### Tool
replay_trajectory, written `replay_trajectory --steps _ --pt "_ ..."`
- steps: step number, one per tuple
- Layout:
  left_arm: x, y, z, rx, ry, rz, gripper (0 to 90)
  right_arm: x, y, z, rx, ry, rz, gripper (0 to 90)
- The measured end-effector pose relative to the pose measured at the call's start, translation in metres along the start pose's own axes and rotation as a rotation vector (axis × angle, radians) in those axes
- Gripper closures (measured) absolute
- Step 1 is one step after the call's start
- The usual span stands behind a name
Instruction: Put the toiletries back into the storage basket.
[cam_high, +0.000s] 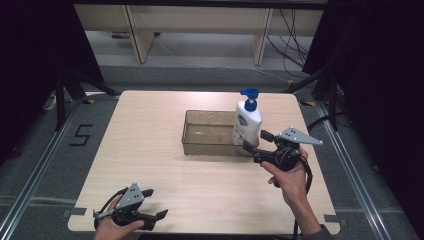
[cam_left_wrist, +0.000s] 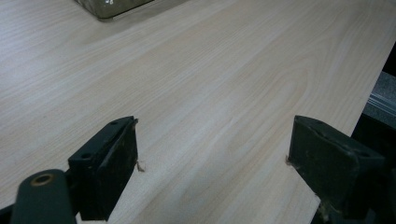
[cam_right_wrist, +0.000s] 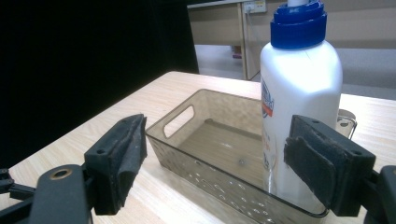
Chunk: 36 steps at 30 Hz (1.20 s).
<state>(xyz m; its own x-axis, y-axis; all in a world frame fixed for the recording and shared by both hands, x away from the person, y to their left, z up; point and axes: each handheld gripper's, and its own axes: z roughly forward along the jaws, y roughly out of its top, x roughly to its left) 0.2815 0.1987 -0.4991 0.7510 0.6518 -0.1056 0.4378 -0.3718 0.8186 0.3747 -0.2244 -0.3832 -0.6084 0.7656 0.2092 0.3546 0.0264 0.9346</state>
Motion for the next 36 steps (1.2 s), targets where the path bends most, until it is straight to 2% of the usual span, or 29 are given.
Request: replay_trajectory --steps 3,4,5,6,8,10,11,16,17,18,22,24,25,26,27,28,29,30,31,32,33,34,35,36 --pt "0.0 0.0 0.0 0.005 0.0 0.005 15.3 0.001 -0.001 -0.001 -0.006 0.003 0.003 21.0" --pt "0.0 0.0 0.0 0.008 0.0 0.006 15.3 0.002 -0.002 -0.002 0.001 0.006 0.018 21.0" --pt "-0.001 0.001 0.0 0.001 0.0 0.001 15.3 0.001 -0.003 -0.002 -0.005 -0.002 -0.011 21.0" --pt "-0.001 0.001 0.0 -0.001 -0.001 -0.001 15.3 0.002 -0.004 -0.002 -0.003 0.015 0.012 21.0" --pt "-0.001 0.001 0.0 -0.001 0.0 0.001 15.3 0.002 -0.006 -0.003 0.001 0.009 0.002 21.0" --pt "-0.001 0.001 0.0 -0.001 0.0 0.001 15.3 0.004 -0.009 -0.004 0.013 0.008 0.038 21.0" --pt "-0.001 0.0 0.0 -0.005 0.003 -0.003 15.3 0.002 -0.009 -0.004 0.008 0.019 0.013 21.0" --pt "0.0 0.001 0.001 -0.015 0.007 -0.005 15.3 0.004 -0.013 -0.004 0.014 0.024 0.013 21.0" --pt "0.0 0.002 0.001 -0.008 0.004 -0.009 15.3 0.006 -0.014 -0.004 0.011 0.026 0.027 21.0" --pt "0.0 0.001 0.003 -0.022 0.002 -0.014 15.3 0.004 -0.015 -0.004 0.007 0.024 0.0 21.0" --pt "0.0 0.001 0.002 0.008 0.01 -0.001 15.3 0.005 -0.019 -0.005 0.011 0.037 0.013 21.1" --pt "-0.001 0.001 0.002 -0.002 0.002 -0.005 15.3 0.005 -0.02 -0.005 0.011 0.028 -0.006 21.0" --pt "-0.001 0.001 0.002 -0.009 0.001 -0.011 15.3 0.006 -0.02 -0.005 0.019 0.039 0.011 21.0" --pt "0.001 0.001 0.001 0.01 0.009 0.013 15.3 0.007 -0.021 -0.005 0.011 0.036 0.005 21.0" --pt "0.001 0.001 0.001 0.009 0.015 0.017 15.3 0.007 -0.022 -0.005 0.013 0.031 -0.008 20.9" --pt "0.001 0.001 0.001 0.01 0.008 0.013 15.3 0.008 -0.022 -0.004 0.019 0.051 0.008 20.8" --pt "-0.001 0.001 0.002 -0.009 -0.002 -0.006 15.3 0.009 -0.023 -0.004 0.02 0.046 0.006 20.8" --pt "0.001 0.001 0.001 0.015 0.008 0.021 15.3 0.01 -0.023 -0.005 0.02 0.047 0.001 20.8" --pt "0.0 0.001 0.001 0.001 0.001 0.005 15.3 0.011 -0.025 -0.004 0.02 0.057 0.011 20.8" --pt "-0.001 0.001 0.002 -0.014 -0.004 -0.009 15.3 0.011 -0.025 -0.004 0.017 0.055 0.0 20.8" --pt "-0.001 0.001 0.002 -0.012 -0.002 -0.011 15.3 0.013 -0.026 -0.005 0.021 0.06 0.02 20.7" --pt "-0.001 0.001 0.002 -0.012 -0.003 -0.008 15.3 0.012 -0.027 -0.004 0.02 0.056 -0.007 20.7" --pt "-0.001 0.001 0.001 -0.007 0.0 -0.006 15.3 0.013 -0.027 -0.005 0.034 0.06 0.01 20.7" --pt "-0.001 0.001 0.001 -0.007 0.003 -0.008 15.3 0.013 -0.029 -0.005 0.031 0.055 0.001 20.7"
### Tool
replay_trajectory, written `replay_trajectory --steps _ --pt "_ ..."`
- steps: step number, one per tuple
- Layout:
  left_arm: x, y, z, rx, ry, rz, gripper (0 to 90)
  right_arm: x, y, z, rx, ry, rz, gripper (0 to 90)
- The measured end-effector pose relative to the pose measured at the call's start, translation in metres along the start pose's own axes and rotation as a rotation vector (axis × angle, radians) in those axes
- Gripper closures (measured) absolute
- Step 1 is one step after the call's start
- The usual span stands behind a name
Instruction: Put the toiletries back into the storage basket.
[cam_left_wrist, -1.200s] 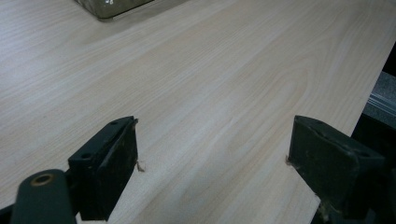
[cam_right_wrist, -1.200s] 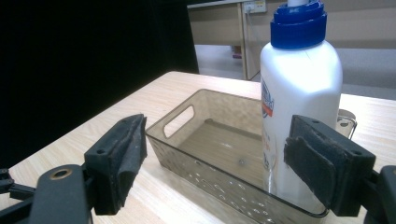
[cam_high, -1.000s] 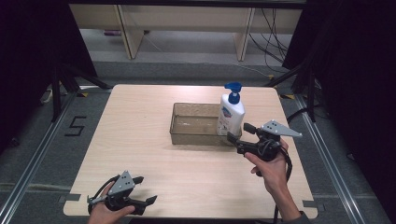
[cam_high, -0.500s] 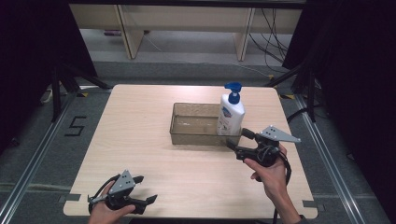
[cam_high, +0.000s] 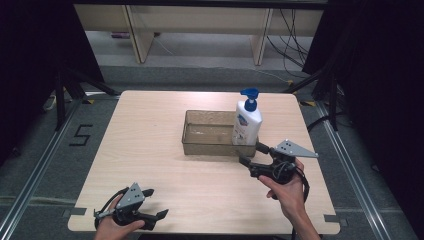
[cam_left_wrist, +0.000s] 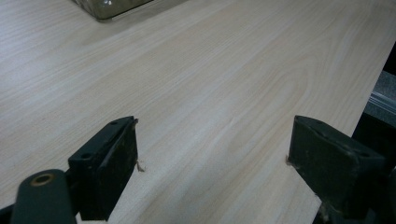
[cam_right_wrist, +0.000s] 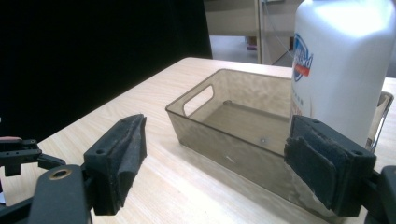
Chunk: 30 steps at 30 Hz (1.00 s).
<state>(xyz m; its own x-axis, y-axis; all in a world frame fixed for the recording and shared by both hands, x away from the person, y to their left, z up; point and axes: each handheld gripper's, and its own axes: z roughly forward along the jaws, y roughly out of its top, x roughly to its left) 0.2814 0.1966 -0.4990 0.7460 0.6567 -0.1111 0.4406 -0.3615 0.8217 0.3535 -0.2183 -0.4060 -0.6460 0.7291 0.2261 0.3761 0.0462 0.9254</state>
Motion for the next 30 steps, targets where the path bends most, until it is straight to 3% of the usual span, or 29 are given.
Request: replay_trajectory --steps 9,12,13,16,17,21,24,29,30 --pt "0.001 0.0 0.0 -0.012 -0.001 0.006 15.3 0.002 -0.007 0.001 0.02 0.011 0.013 19.9" --pt "0.001 0.0 0.0 -0.013 -0.001 0.005 15.3 0.002 -0.009 0.001 0.021 0.01 -0.008 19.3" --pt "0.001 0.0 0.0 -0.012 -0.002 0.006 15.3 0.005 -0.01 0.002 0.015 0.026 0.023 19.1" --pt "0.002 0.0 -0.001 -0.005 -0.002 0.012 15.3 0.004 -0.011 0.001 0.012 0.031 -0.008 18.2" --pt "0.002 0.0 -0.001 -0.007 -0.003 0.01 15.3 0.006 -0.013 0.002 0.009 0.024 0.011 17.9" --pt "0.001 0.0 0.0 -0.011 -0.004 0.005 15.2 0.007 -0.014 0.001 0.014 0.042 0.011 17.0" --pt "0.001 0.0 0.0 -0.014 -0.001 0.004 15.3 0.008 -0.016 0.001 0.002 0.04 -0.011 16.7" --pt "0.001 0.0 0.0 -0.011 -0.006 0.007 15.3 0.012 -0.019 0.0 0.024 0.053 0.006 16.4" --pt "0.002 0.0 0.0 -0.01 -0.007 0.007 15.3 0.011 -0.019 0.001 0.007 0.051 -0.016 16.4"
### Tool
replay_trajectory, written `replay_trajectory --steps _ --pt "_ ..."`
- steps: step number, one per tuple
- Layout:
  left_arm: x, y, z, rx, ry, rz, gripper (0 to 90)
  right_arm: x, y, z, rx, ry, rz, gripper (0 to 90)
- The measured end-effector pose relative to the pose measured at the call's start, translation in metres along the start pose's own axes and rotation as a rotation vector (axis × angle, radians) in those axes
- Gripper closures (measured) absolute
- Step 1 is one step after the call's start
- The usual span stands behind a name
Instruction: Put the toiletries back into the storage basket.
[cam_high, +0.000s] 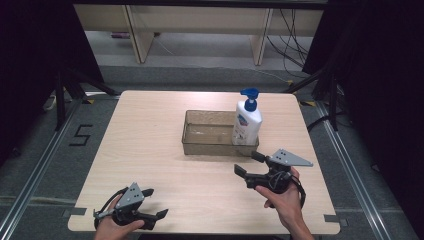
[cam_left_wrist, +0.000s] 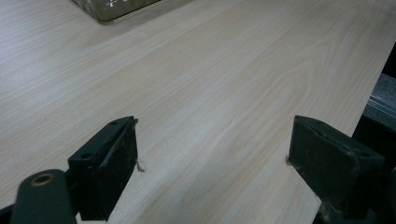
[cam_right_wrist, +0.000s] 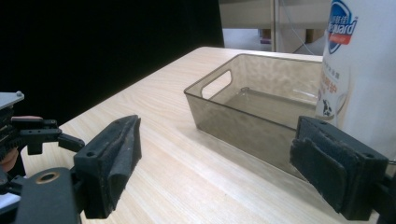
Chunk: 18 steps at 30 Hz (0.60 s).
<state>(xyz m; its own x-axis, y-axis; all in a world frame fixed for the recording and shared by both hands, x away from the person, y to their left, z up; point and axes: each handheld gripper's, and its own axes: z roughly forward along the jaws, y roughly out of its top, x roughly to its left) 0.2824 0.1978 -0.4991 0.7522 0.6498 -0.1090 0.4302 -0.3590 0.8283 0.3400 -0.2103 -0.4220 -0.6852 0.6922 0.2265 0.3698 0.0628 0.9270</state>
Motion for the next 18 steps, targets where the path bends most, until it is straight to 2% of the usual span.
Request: replay_trajectory --steps 2,4,8,9,10,11,12,13,14,15,16,17,18 --pt "0.0 0.0 0.0 -0.003 0.005 -0.003 15.2 0.003 -0.002 0.0 0.018 0.008 0.033 16.3" --pt "0.0 0.0 0.0 0.0 0.0 0.0 15.3 0.002 -0.002 -0.002 0.028 0.007 0.0 16.3" --pt "0.0 0.0 0.0 0.0 0.001 0.0 15.3 0.004 -0.006 -0.001 0.036 0.019 0.006 16.1" --pt "0.0 0.0 0.0 0.0 0.001 -0.001 15.3 0.006 -0.008 0.0 0.028 0.018 0.027 16.1" --pt "0.0 0.0 0.0 0.0 0.001 0.0 15.3 0.005 -0.009 0.0 0.022 0.026 0.004 16.1" --pt "0.0 0.0 0.0 -0.001 0.001 0.0 15.3 0.008 -0.009 -0.002 0.041 0.022 0.031 16.1" --pt "0.0 0.0 0.0 -0.001 0.001 -0.001 15.3 0.006 -0.01 -0.001 0.036 0.027 0.006 16.0" --pt "0.0 0.0 0.0 -0.001 0.001 0.0 15.3 0.007 -0.011 -0.002 0.048 0.015 0.004 16.1" --pt "0.0 0.0 0.0 0.0 0.001 0.0 15.3 0.008 -0.013 -0.001 0.039 0.034 0.021 16.0" --pt "0.0 0.0 0.0 -0.001 0.001 -0.001 15.3 0.007 -0.013 -0.001 0.048 0.029 0.005 16.0" --pt "0.0 0.0 0.0 0.0 0.001 -0.001 15.3 0.009 -0.015 -0.002 0.049 0.027 0.025 16.0" --pt "0.0 0.0 0.0 -0.001 0.001 -0.001 15.3 0.008 -0.016 -0.001 0.037 0.035 0.017 15.9" --pt "0.0 0.0 0.0 -0.001 0.0 -0.001 15.3 0.008 -0.016 -0.002 0.051 0.03 0.007 16.0"
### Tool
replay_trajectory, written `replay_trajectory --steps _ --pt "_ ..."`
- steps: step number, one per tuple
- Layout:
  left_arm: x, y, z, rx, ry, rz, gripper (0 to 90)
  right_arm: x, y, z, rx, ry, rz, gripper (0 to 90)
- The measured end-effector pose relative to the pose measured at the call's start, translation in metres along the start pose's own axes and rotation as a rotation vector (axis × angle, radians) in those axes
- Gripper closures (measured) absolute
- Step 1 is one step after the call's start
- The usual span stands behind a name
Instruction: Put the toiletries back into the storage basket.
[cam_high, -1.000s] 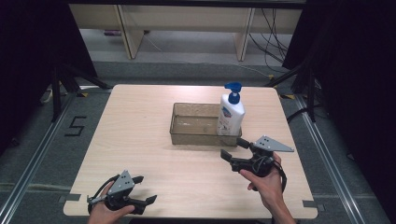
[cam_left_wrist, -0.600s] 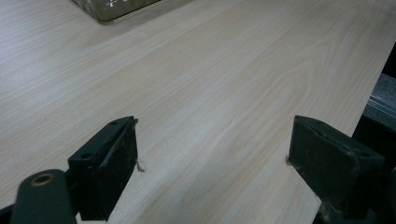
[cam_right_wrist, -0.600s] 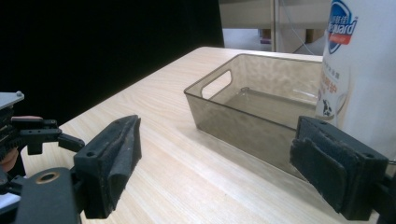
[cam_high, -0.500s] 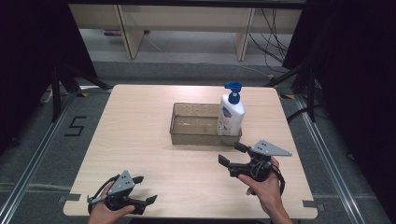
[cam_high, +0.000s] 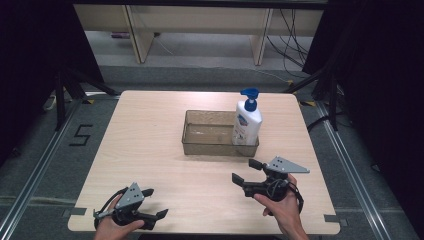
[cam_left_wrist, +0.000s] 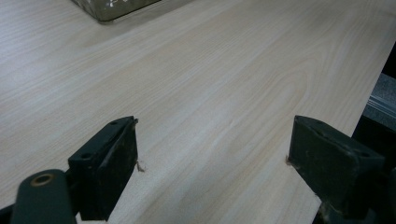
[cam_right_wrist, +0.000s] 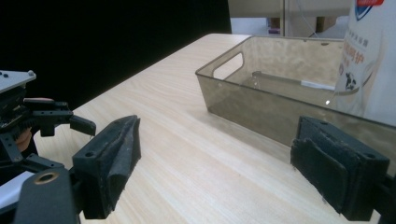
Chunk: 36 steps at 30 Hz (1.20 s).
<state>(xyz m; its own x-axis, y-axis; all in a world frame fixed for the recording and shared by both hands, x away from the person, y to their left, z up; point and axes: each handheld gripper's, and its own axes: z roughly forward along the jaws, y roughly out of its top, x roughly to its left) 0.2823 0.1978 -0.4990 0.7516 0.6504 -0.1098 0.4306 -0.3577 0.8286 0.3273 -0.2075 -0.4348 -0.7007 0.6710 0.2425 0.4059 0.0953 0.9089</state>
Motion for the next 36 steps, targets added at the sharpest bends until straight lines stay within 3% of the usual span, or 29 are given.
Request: replay_trajectory --steps 1,10,12,14,15,17,20,21,22,24,34,35,36 --pt "0.0 0.0 0.0 0.0 0.0 0.001 15.2 0.001 -0.001 0.001 -0.002 0.006 0.019 15.9" --pt "0.0 0.0 0.0 -0.001 0.0 0.0 15.3 0.003 -0.009 0.003 -0.003 0.0 -0.029 15.7" --pt "0.0 0.0 0.0 -0.001 -0.001 0.0 15.3 0.006 -0.011 0.003 0.015 0.013 0.0 15.5" --pt "0.001 0.0 -0.001 0.007 0.0 0.009 15.3 0.006 -0.013 0.003 0.012 0.012 -0.019 15.5" --pt "0.001 0.0 -0.001 0.006 -0.001 0.008 15.2 0.008 -0.014 0.003 0.02 0.016 -0.002 15.5" --pt "0.0 0.0 0.0 -0.001 -0.001 0.0 15.3 0.007 -0.016 0.002 0.027 0.009 -0.021 15.5" --pt "0.0 0.0 0.0 0.004 -0.001 0.004 15.3 0.009 -0.019 0.003 0.03 0.016 -0.005 15.4" --pt "0.0 0.0 0.0 0.007 -0.001 0.008 15.3 0.008 -0.02 0.003 0.019 0.017 -0.026 15.5" --pt "0.0 0.0 0.0 -0.002 -0.003 -0.001 15.3 0.01 -0.021 0.003 0.03 0.015 -0.002 15.5" --pt "0.0 0.0 0.0 0.007 -0.002 0.007 15.3 0.008 -0.023 0.002 0.025 0.014 -0.03 15.4" --pt "0.0 0.0 -0.001 0.012 -0.002 0.01 15.3 0.008 -0.031 0.0 0.034 0.008 -0.038 15.4" --pt "0.0 0.0 -0.001 0.012 -0.003 0.009 15.3 0.008 -0.033 0.0 0.032 0.025 -0.041 15.4" --pt "0.0 0.0 0.0 0.009 -0.003 0.01 15.2 0.01 -0.033 -0.001 0.049 0.023 -0.014 15.4"
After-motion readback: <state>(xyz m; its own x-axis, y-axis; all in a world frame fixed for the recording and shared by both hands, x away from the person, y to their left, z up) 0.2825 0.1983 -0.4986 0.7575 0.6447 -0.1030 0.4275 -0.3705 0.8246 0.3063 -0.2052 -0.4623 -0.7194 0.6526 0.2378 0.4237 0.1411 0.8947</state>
